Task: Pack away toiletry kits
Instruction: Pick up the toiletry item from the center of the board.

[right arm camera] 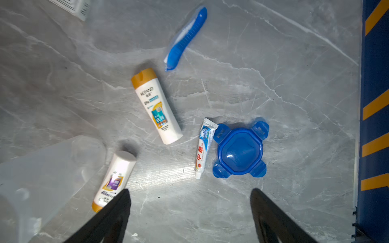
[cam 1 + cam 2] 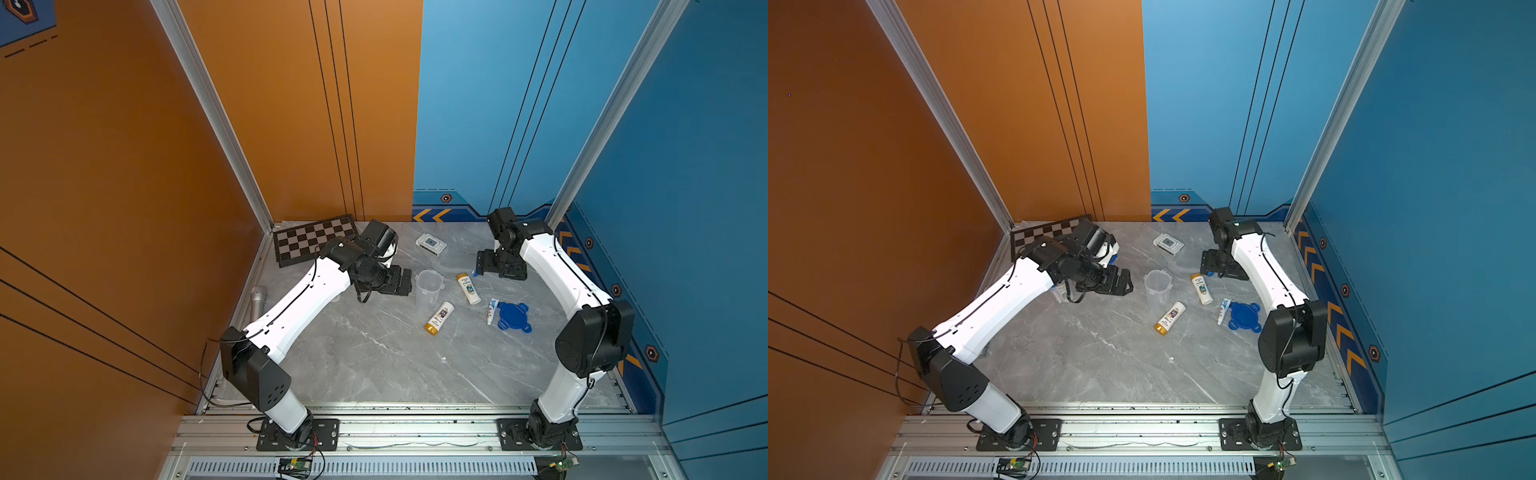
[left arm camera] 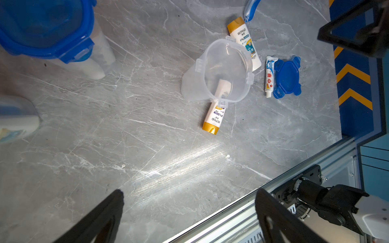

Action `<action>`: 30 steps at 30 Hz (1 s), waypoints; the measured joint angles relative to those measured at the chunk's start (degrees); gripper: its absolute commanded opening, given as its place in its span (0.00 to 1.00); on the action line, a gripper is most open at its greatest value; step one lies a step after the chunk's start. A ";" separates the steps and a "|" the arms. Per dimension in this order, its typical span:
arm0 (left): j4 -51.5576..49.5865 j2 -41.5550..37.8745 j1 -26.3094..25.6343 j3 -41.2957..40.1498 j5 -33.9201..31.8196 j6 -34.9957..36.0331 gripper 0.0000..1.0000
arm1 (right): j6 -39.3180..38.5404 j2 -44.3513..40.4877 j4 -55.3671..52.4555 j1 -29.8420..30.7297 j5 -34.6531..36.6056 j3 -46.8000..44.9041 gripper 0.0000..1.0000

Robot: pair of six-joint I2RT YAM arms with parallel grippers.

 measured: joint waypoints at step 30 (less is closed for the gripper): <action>0.15 1.25 -0.72 0.13 0.17 -2.54 0.99 | -5.97 24.70 7.61 3.52 -4.42 4.90 0.44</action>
